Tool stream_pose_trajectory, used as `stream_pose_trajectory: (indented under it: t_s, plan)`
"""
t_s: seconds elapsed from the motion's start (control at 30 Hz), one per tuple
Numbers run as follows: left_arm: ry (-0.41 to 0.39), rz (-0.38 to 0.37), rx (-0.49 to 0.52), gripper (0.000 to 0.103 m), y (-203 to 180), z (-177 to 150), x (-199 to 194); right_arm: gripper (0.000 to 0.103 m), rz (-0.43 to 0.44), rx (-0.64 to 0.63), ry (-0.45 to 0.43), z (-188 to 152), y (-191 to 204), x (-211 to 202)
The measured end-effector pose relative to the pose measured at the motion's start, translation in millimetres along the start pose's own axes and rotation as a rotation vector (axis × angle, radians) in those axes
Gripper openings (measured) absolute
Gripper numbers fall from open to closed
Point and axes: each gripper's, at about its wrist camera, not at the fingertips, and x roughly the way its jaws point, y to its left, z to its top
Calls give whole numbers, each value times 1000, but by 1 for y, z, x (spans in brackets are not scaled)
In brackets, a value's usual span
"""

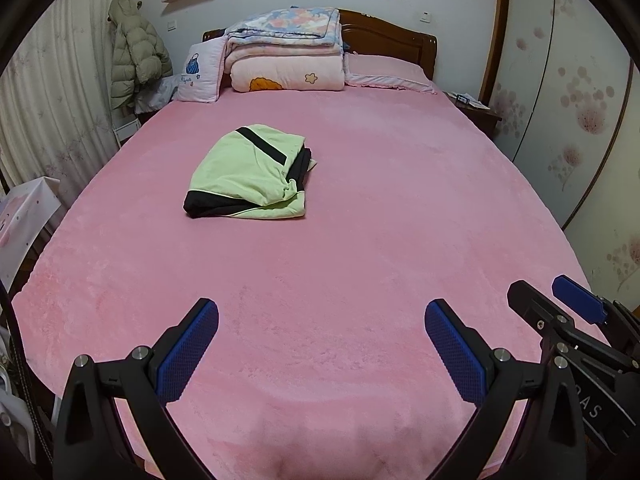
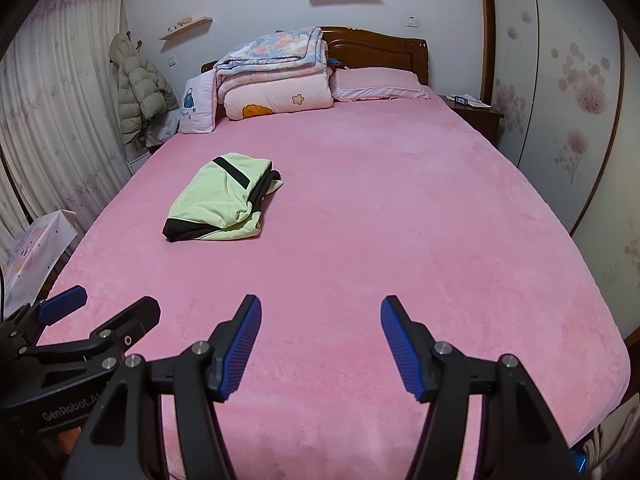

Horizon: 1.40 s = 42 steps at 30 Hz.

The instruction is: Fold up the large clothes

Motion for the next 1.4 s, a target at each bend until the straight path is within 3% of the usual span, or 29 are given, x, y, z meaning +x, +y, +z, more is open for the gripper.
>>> stream_pose_trajectory:
  t_s: [0.73,1.4]
  plan:
    - [-3,-16,11,102,-11,2,-7,62,0,9,-17,0,-7,-3]
    - [-20,17,35,102,-17,5,-2,62,-20,8,-11,1,-9,2]
